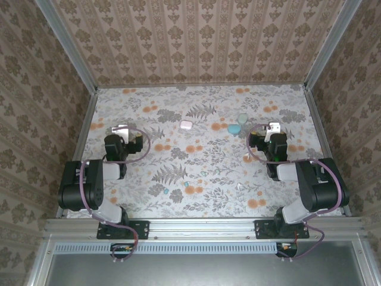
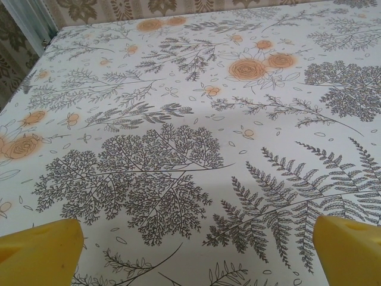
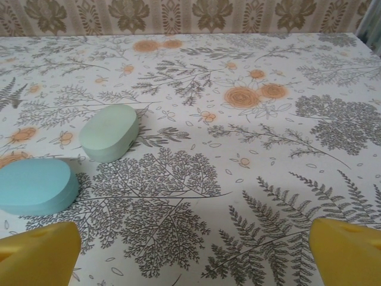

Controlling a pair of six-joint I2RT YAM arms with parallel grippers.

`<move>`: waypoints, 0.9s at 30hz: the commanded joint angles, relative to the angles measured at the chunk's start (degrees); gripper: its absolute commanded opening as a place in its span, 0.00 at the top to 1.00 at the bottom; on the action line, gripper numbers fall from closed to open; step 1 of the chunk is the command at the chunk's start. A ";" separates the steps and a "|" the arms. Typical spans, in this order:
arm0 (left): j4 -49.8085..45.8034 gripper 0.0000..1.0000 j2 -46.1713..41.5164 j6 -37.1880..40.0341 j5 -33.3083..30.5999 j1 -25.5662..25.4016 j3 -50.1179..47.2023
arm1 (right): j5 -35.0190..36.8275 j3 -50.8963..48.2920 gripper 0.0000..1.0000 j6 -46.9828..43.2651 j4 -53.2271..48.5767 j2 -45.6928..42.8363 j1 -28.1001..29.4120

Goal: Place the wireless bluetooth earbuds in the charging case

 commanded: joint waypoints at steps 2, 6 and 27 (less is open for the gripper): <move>2.83 0.00 -1.09 1.68 1.12 -0.34 -0.80 | -2.44 0.48 0.00 -1.44 0.73 -0.65 0.22; 5.77 0.00 -1.79 2.33 0.82 -1.03 -2.90 | -3.11 -0.40 0.00 -1.77 1.46 -1.52 0.40; -33.40 0.10 -17.57 -10.02 4.44 -0.67 12.48 | -19.72 14.50 0.00 2.89 -40.33 -19.74 0.25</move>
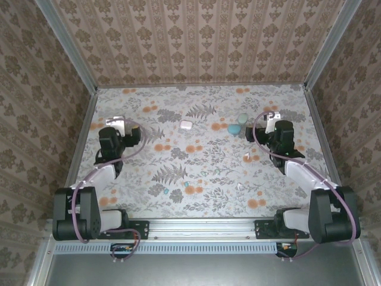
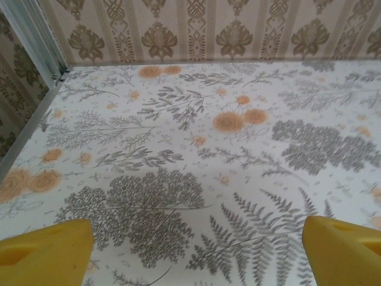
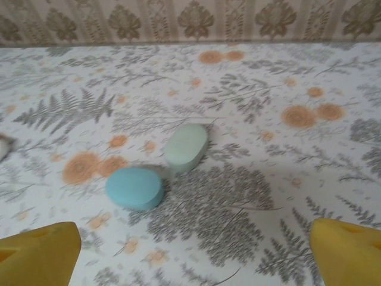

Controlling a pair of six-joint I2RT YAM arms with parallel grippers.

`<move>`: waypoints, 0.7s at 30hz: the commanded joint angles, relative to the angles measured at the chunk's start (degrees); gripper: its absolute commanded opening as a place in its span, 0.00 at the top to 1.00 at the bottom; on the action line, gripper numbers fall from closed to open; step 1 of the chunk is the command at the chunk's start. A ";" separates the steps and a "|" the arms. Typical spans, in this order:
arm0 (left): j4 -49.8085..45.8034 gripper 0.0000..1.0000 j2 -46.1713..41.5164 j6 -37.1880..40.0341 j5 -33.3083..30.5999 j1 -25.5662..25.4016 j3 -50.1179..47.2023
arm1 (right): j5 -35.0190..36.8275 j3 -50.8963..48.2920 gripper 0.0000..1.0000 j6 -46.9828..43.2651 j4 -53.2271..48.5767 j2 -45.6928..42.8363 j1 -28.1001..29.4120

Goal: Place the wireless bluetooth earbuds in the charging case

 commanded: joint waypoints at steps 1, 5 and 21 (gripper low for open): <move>-12.75 0.11 -0.31 -5.56 6.01 0.43 6.57 | -9.08 3.04 0.01 1.07 -6.39 -2.86 0.20; -20.04 0.15 4.29 -8.44 11.83 -1.34 14.31 | -16.26 4.24 0.05 1.02 -7.14 -2.86 0.63; -35.71 0.24 26.58 -12.52 10.24 -13.13 36.57 | -20.96 15.00 0.22 -6.46 -17.39 7.87 12.64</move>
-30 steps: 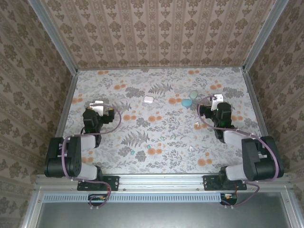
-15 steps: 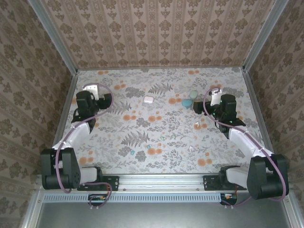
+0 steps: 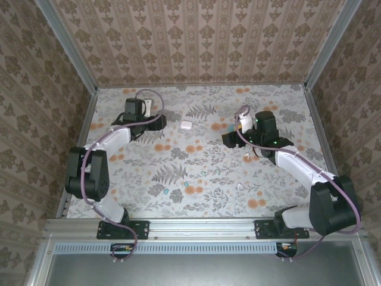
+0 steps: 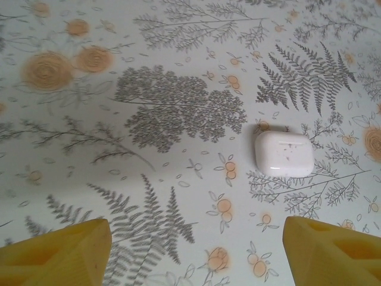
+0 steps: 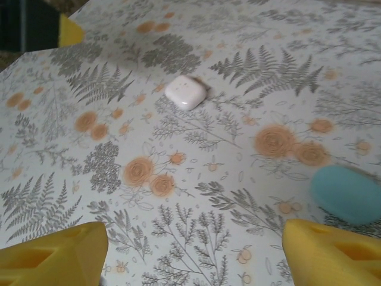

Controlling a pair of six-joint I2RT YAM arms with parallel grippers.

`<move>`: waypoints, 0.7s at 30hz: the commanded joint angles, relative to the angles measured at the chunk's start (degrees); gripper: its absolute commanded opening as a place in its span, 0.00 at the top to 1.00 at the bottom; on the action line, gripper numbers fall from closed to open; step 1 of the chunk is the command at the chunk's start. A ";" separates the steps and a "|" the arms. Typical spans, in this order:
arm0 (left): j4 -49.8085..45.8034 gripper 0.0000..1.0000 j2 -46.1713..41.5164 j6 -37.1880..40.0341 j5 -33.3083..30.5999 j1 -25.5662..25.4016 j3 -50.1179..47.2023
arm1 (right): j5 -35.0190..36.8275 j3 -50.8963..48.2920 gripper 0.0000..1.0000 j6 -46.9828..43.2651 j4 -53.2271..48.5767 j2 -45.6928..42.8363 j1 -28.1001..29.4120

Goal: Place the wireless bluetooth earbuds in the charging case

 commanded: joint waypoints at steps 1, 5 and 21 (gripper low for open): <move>-6.11 0.25 3.42 -2.57 0.21 -0.96 5.45 | -1.54 2.75 0.22 -1.66 -3.19 1.90 1.20; -10.78 0.27 8.30 -3.02 0.43 -1.70 11.48 | -1.48 4.25 0.23 -1.34 -3.64 4.69 2.30; -18.35 0.38 20.93 -5.41 0.44 -3.74 26.07 | -2.03 7.62 0.25 -1.87 -8.09 8.22 4.17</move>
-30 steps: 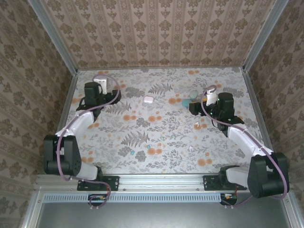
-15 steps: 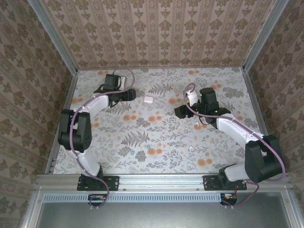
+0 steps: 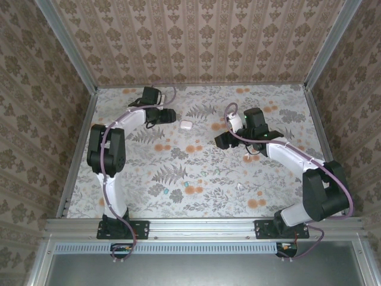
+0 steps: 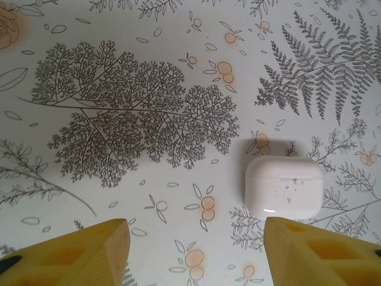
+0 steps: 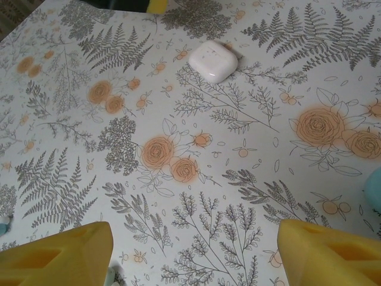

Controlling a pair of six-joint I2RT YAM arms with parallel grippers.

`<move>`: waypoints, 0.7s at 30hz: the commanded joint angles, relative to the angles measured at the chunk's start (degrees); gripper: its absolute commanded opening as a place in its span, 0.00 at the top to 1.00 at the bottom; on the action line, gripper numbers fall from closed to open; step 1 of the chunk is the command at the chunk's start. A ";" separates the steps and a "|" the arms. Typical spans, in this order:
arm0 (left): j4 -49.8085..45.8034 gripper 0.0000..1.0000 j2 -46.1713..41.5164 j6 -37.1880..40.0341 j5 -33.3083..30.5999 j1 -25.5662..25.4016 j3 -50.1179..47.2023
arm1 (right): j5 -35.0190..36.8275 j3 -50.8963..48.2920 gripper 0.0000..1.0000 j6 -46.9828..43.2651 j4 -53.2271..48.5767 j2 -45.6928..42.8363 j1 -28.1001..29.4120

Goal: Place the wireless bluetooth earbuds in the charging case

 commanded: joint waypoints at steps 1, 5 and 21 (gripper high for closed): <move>-3.90 0.38 1.55 -0.93 -0.38 -0.61 3.49 | -1.14 1.55 0.25 -0.39 -2.03 1.24 0.51; -5.01 0.38 3.42 -0.93 -1.77 -1.15 5.89 | -1.05 1.74 0.25 0.86 -2.42 1.69 0.74; -11.94 0.40 13.48 0.42 -4.62 -6.58 18.11 | 0.22 0.14 0.24 2.53 -4.34 0.78 1.40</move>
